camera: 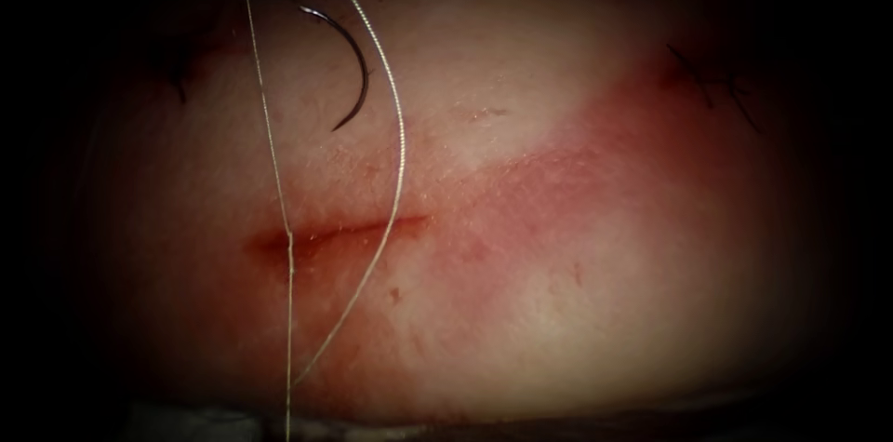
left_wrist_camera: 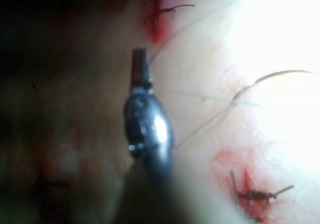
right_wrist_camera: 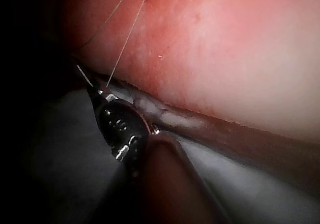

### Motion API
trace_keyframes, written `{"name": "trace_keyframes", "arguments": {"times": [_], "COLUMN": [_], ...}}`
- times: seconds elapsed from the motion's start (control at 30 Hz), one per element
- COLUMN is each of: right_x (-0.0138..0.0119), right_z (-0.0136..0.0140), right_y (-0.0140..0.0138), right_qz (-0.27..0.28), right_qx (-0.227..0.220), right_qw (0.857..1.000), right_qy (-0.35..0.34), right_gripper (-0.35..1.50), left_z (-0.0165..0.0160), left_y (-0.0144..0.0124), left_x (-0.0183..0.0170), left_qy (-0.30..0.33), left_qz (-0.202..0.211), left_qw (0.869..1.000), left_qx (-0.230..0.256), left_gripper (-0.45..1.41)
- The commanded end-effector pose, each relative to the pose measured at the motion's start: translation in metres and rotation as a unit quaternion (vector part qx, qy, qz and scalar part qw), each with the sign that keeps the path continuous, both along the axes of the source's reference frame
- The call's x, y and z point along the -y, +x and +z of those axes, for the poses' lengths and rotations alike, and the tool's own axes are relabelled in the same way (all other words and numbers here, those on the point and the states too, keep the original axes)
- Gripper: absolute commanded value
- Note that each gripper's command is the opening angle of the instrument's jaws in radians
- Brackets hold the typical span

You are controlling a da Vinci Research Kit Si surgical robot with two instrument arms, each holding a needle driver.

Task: Wound Closure

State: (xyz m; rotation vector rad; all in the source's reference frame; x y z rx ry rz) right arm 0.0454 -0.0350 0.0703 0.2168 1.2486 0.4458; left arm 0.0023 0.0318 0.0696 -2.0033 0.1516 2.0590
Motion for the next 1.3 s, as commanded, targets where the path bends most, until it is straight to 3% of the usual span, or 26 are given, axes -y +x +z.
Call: {"name": "trace_keyframes", "arguments": {"times": [0.03,0.5,0.67,0.7,0.73,0.8,0.9,1.1,1.3], "right_x": [0.0019,0.0031,0.0017,0.0014,0.0011,0.0008,0.0008,0.0015,-0.0039], "right_z": [0.0001,0.0008,0.0018,0.0018,0.0017,0.0015,0.0007,-0.0018,-0.0055], "right_y": [0.0007,0.0003,0.001,0.0009,0.0008,0.0006,-0.0005,-0.0062,-0.0103], "right_qz": [-0.004,-0.013,0.0,0.002,0.007,0.024,0.018,-0.1,-0.137], "right_qx": [0.001,0.013,0.007,0.005,0.007,0.017,0.017,0.04,0.049], "right_qw": [1.0,1.0,0.999,0.999,0.999,0.999,0.999,0.991,0.987], "right_qy": [0.007,0.023,0.039,0.039,0.038,0.035,0.039,0.085,0.074], "right_gripper": [-0.35,-0.35,-0.35,-0.08,0.79,1.36,1.46,1.48,1.4], "left_z": [0.0008,0.001,0.0008,0.0007,0.0004,-0.0004,-0.0014,-0.0058,-0.0108], "left_y": [-0.0007,-0.0013,-0.0015,-0.0015,-0.0013,-0.0007,0.0,0.0031,0.005], "left_x": [-0.0003,-0.0005,0.0014,0.0018,0.0028,0.0042,0.0052,0.0078,0.0122], "left_qy": [-0.001,-0.004,-0.008,-0.009,-0.009,-0.008,-0.004,0.003,0.005], "left_qz": [-0.001,-0.006,0.002,0.004,0.009,0.016,0.023,0.034,0.041], "left_qw": [1.0,1.0,1.0,1.0,1.0,1.0,1.0,0.999,0.997], "left_qx": [0.0,-0.005,0.002,0.003,0.008,0.014,0.019,0.037,0.062], "left_gripper": [-0.45,-0.45,-0.45,-0.45,-0.45,-0.45,-0.45,-0.45,-0.45]}}
